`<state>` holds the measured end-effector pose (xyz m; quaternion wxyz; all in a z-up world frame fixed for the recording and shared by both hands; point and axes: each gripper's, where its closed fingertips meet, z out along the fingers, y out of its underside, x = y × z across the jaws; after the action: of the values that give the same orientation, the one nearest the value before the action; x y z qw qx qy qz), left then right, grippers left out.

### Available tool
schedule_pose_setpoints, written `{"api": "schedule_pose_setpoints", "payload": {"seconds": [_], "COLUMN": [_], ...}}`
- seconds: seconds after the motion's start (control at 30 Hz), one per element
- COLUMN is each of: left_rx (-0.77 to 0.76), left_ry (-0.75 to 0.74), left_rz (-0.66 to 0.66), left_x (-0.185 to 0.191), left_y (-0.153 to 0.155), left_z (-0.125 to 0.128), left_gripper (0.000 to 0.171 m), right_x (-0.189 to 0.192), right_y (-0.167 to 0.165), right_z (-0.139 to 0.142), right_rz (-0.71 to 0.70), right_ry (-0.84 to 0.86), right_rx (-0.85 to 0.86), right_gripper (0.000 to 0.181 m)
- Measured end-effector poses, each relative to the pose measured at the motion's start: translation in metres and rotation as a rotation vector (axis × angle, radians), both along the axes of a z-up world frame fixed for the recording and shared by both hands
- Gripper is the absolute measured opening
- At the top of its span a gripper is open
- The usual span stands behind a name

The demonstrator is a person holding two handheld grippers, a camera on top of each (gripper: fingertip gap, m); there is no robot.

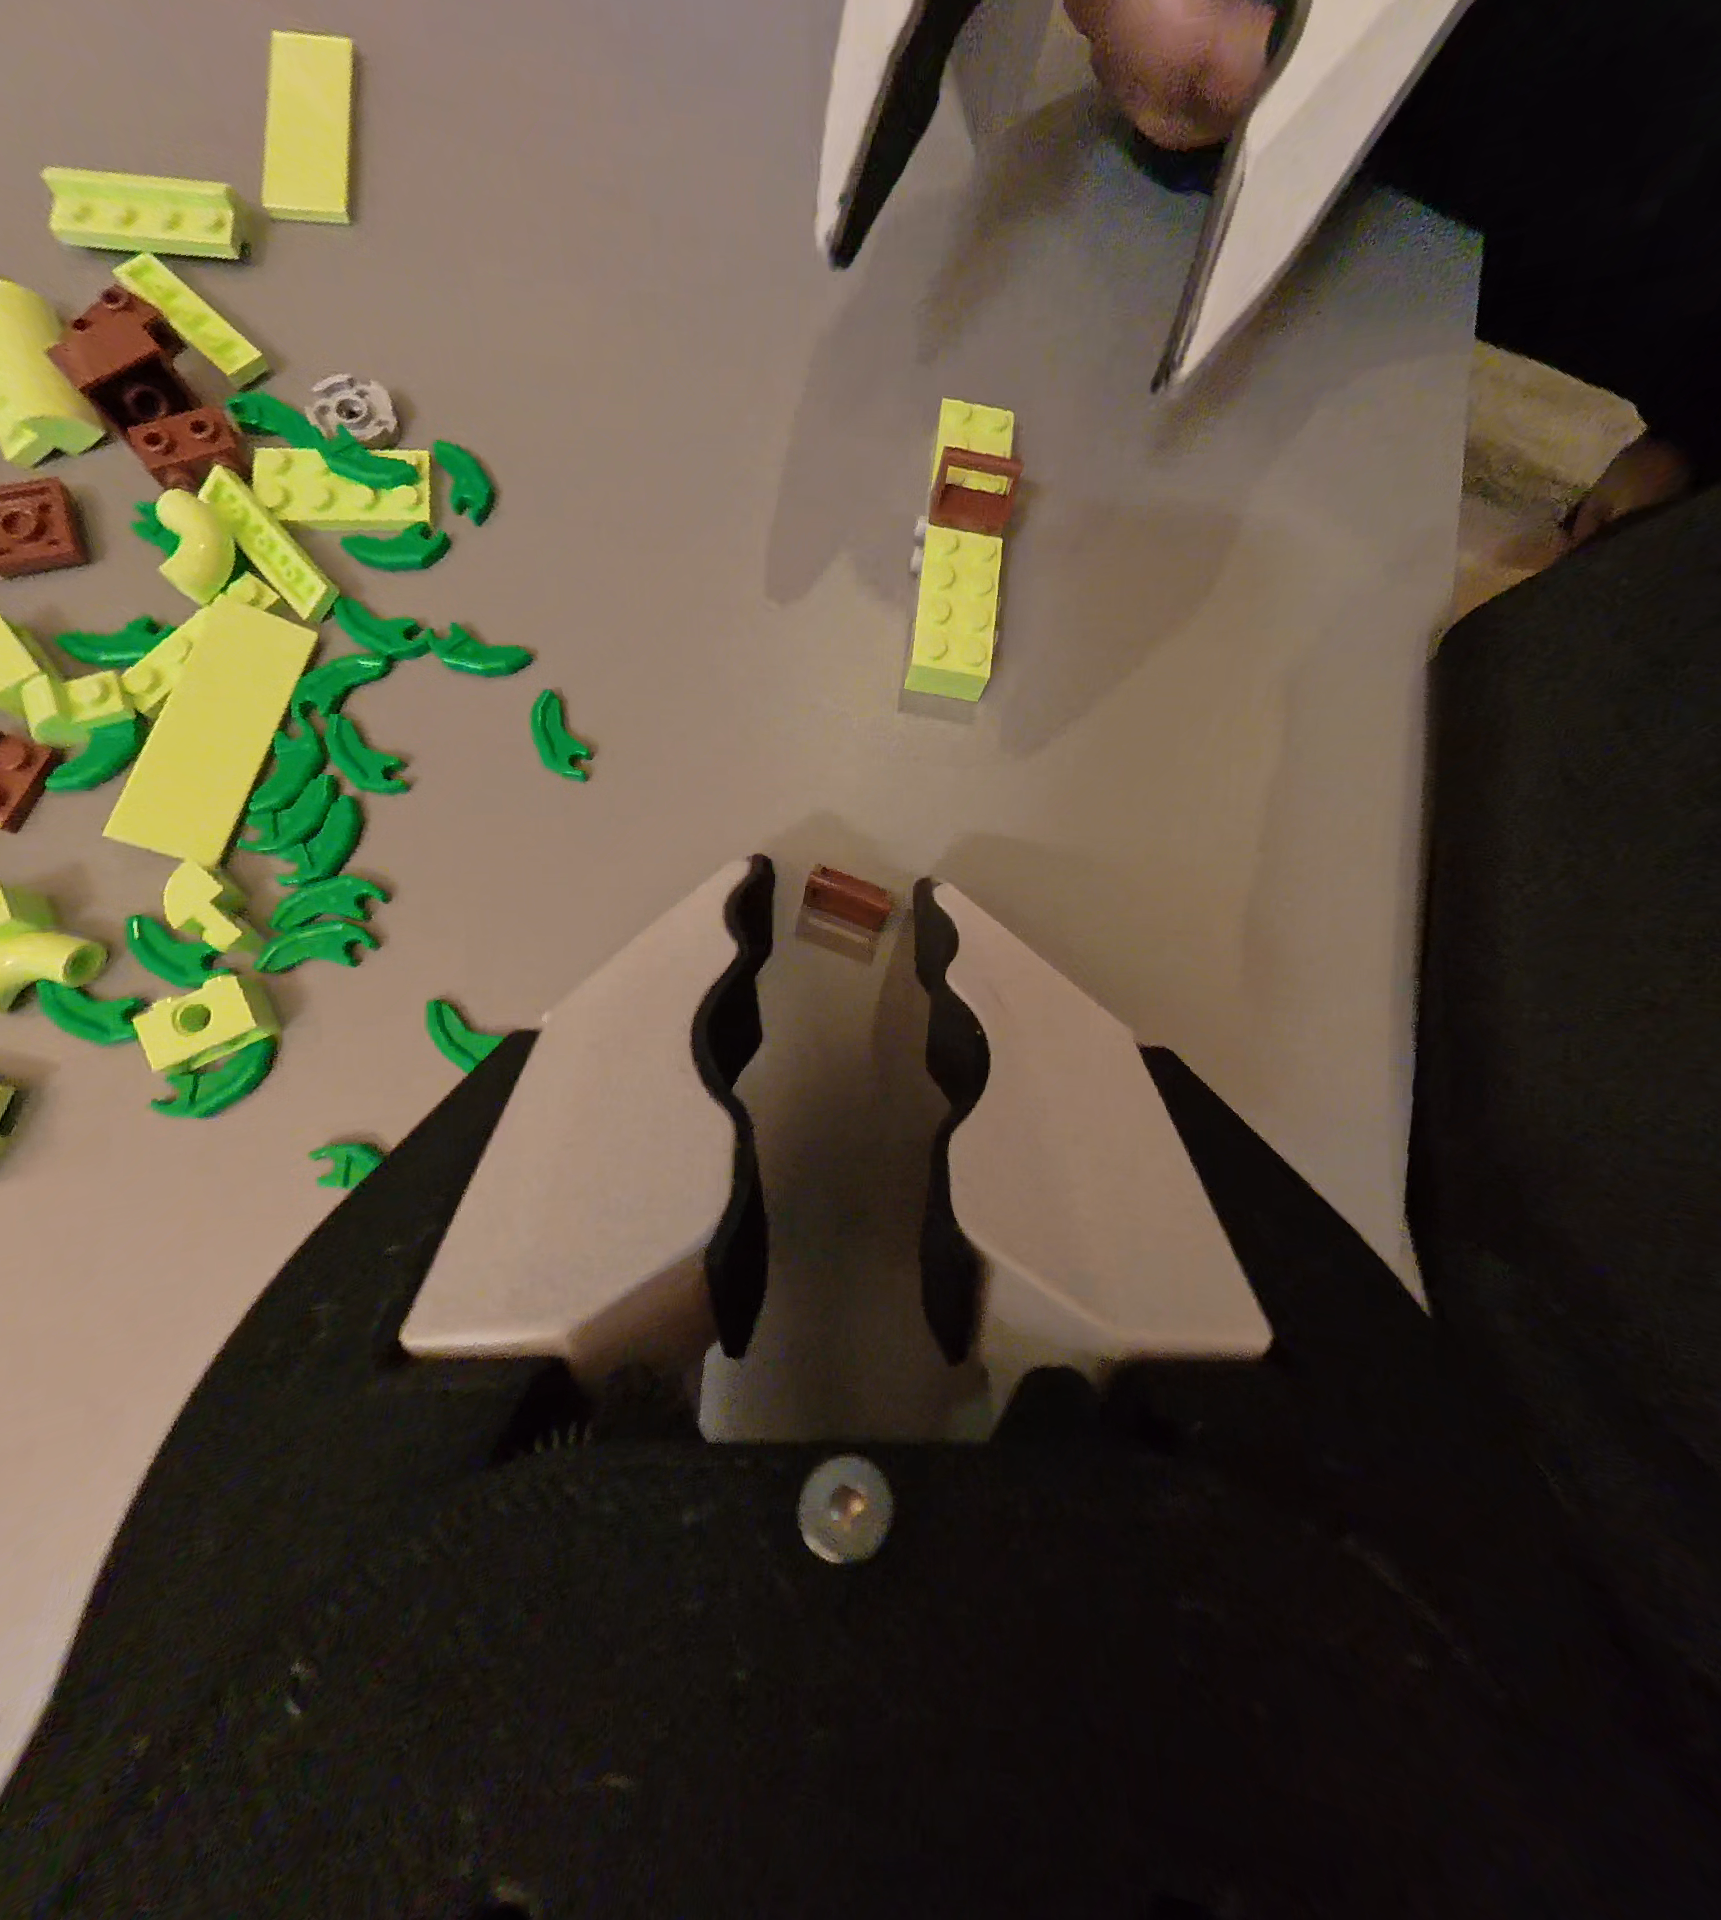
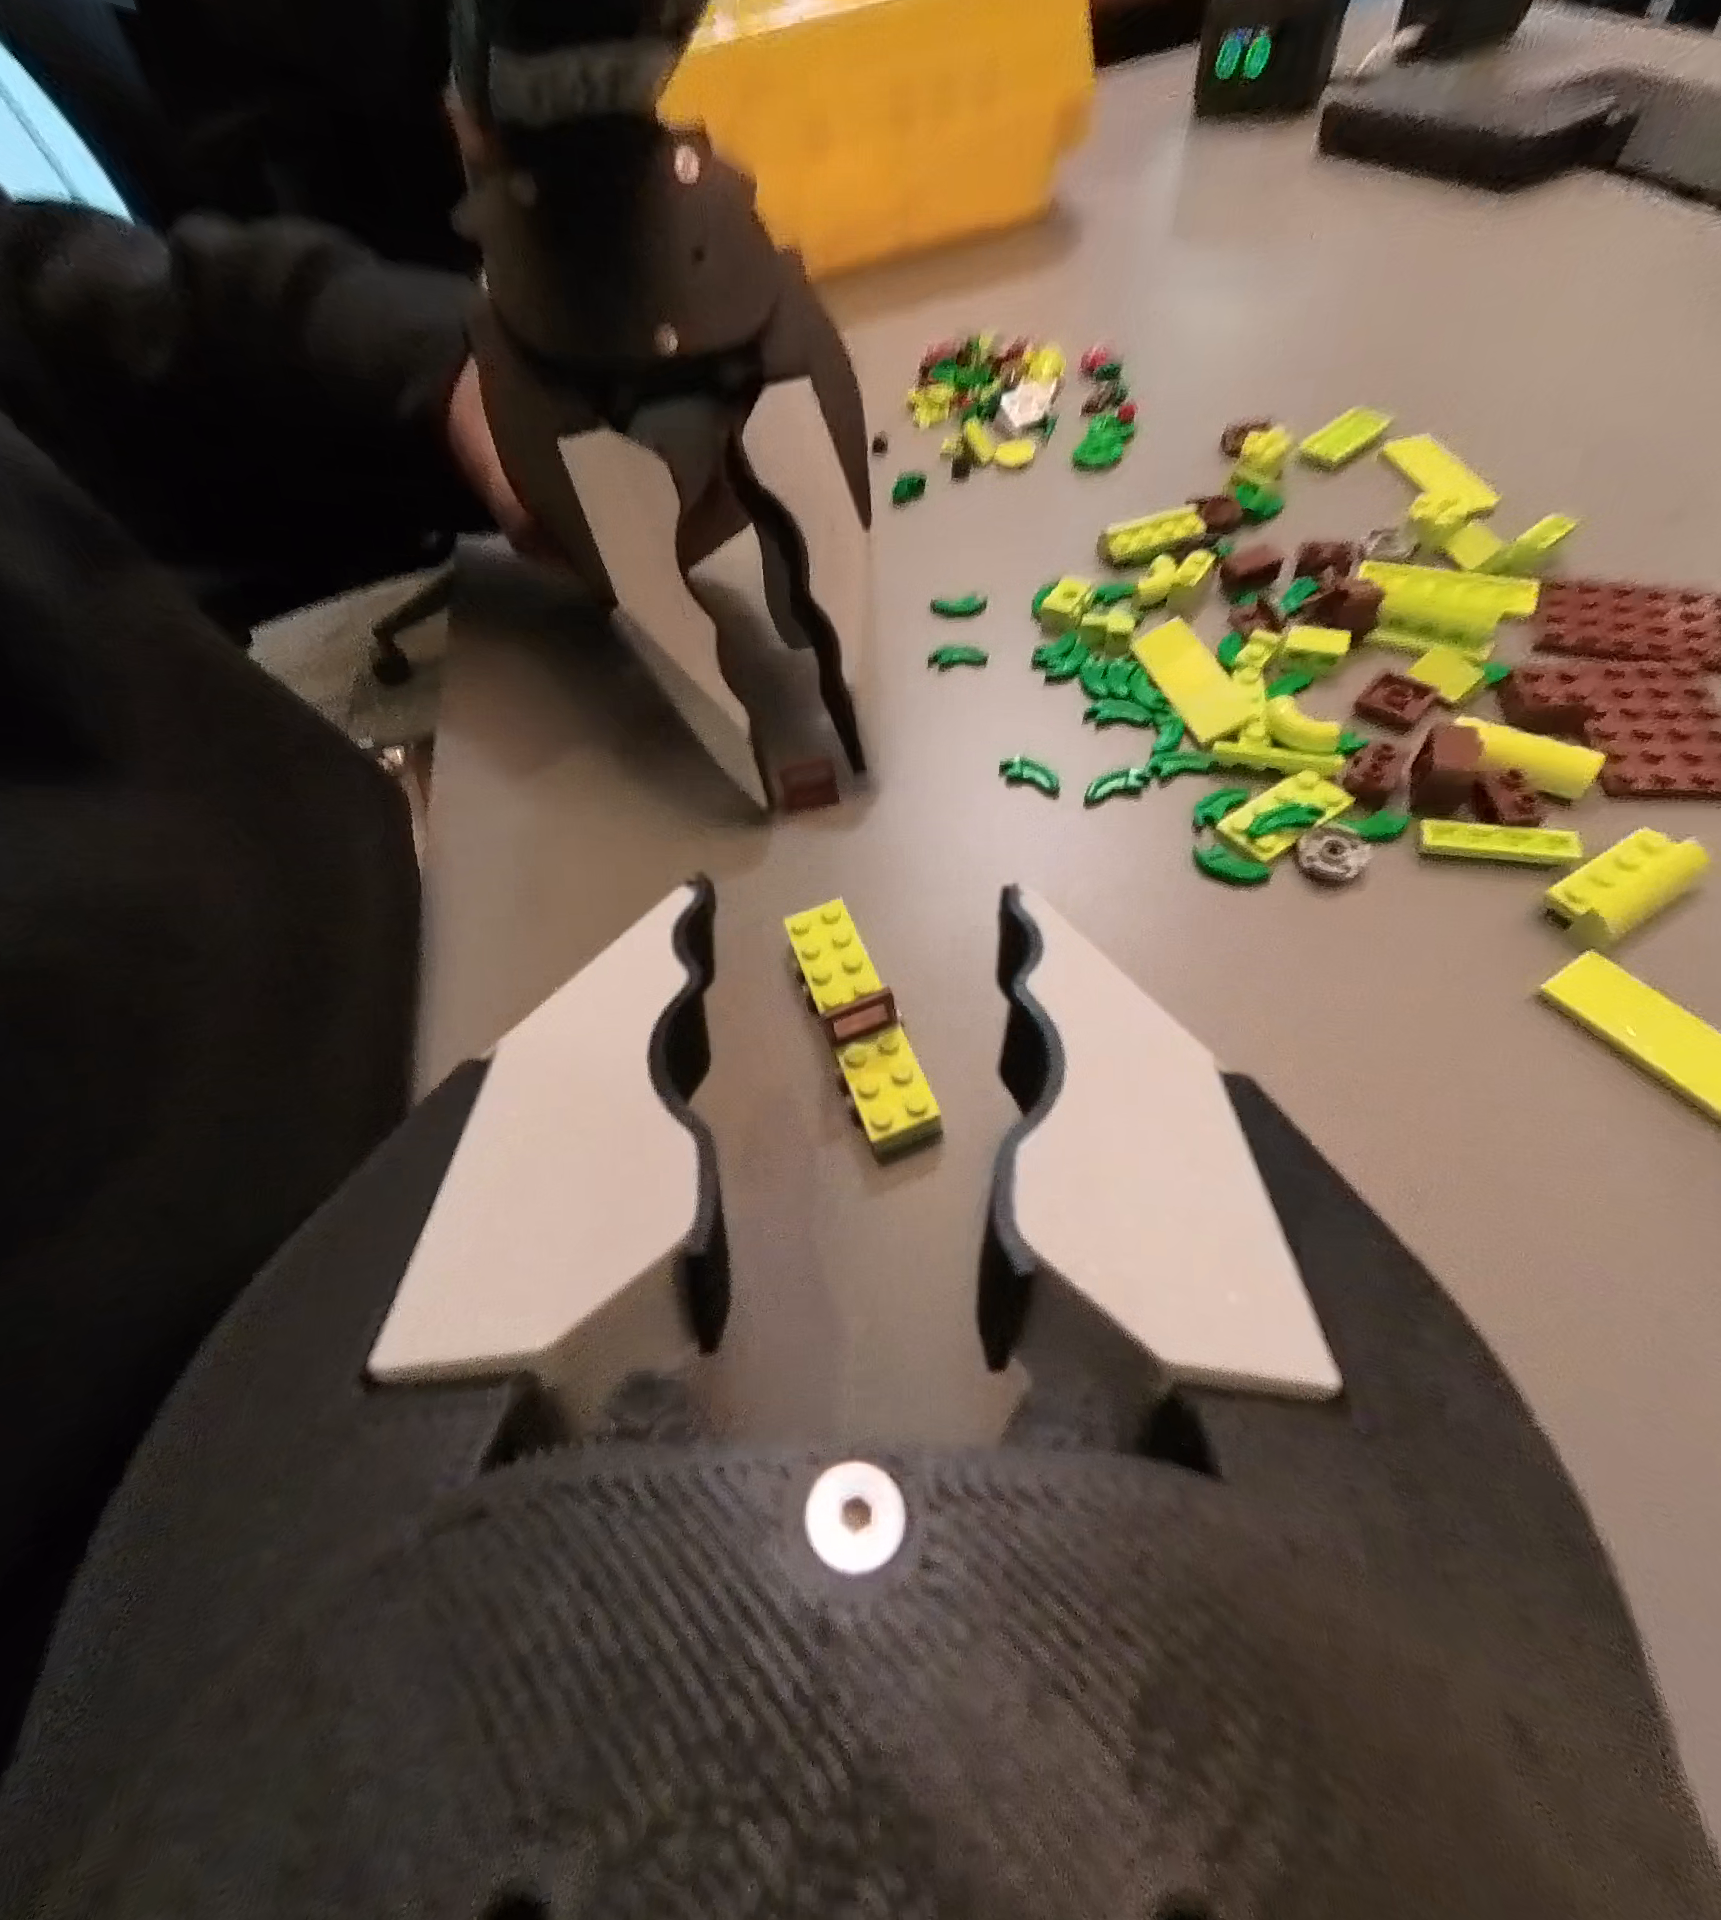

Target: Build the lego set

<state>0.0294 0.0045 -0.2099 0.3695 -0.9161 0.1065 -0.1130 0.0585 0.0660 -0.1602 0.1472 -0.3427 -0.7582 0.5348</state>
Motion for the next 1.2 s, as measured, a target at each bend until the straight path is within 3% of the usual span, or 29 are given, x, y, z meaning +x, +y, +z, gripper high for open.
{"api": "schedule_pose_setpoints", "payload": {"seconds": [0.1, 0.37, 0.57, 1.2], "left_rx": [-0.009, 0.012, 0.023, 0.084], "left_ry": [-0.004, -0.019, -0.018, -0.021], "left_rz": [-0.017, 0.011, 0.025, 0.032], "left_x": [0.002, 0.003, 0.003, 0.007], "left_y": [-0.002, -0.007, -0.006, -0.001], "left_z": [-0.003, -0.003, -0.002, 0.014], "left_gripper": [0.015, 0.014, 0.019, 0.013], "right_x": [0.002, 0.006, 0.005, 0.009], "right_y": [-0.006, -0.014, -0.001, -0.002], "right_z": [-0.012, -0.037, -0.048, -0.05], "right_rz": [0.028, 0.098, 0.056, 0.073], "right_ry": [-0.028, -0.173, -0.18, -0.165], "right_rx": [0.076, 0.149, 0.238, 0.272], "right_gripper": [0.055, 0.049, 0.045, 0.017]}}
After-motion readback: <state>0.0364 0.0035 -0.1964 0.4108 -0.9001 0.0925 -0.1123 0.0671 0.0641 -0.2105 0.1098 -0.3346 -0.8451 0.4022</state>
